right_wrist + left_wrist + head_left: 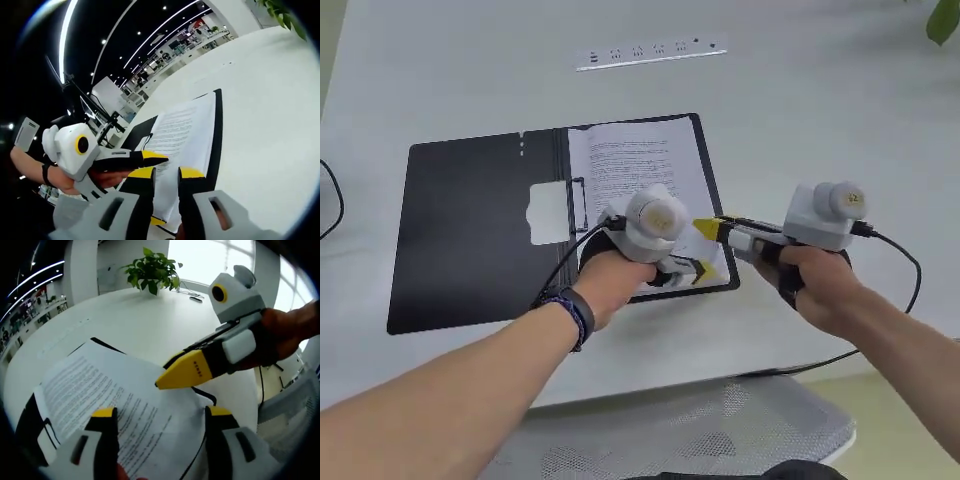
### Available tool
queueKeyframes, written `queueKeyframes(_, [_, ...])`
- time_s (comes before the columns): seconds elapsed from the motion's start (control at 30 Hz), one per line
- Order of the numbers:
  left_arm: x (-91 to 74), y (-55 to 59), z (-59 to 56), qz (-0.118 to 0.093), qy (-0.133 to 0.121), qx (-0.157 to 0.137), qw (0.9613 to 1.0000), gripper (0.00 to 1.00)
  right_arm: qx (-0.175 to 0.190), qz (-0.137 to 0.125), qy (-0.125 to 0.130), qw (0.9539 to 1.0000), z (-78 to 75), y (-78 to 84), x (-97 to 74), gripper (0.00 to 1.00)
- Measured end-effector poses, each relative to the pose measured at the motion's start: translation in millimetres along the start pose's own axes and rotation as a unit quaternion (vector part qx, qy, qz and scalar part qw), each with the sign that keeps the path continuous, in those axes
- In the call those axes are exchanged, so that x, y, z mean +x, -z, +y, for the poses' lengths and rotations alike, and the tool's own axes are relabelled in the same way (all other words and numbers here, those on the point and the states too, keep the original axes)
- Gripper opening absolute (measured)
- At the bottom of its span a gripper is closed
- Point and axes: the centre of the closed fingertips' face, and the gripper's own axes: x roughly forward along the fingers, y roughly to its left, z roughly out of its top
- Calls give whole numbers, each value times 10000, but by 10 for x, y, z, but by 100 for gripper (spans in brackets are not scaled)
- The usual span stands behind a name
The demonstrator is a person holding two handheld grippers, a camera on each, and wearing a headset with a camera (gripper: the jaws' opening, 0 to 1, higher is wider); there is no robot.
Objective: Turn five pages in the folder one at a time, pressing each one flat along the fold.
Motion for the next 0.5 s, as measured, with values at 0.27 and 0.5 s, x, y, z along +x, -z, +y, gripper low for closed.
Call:
queueKeyframes(0.27, [-166,-141,8,-284,-73,-286,9992,72,85,-66,-63,9999,92,-12,-29,3])
queueKeyframes(0.5, [-312,-169,21,-447,-159,-355,9982,73,300,-127,-137,9994,293,-43,-9,0])
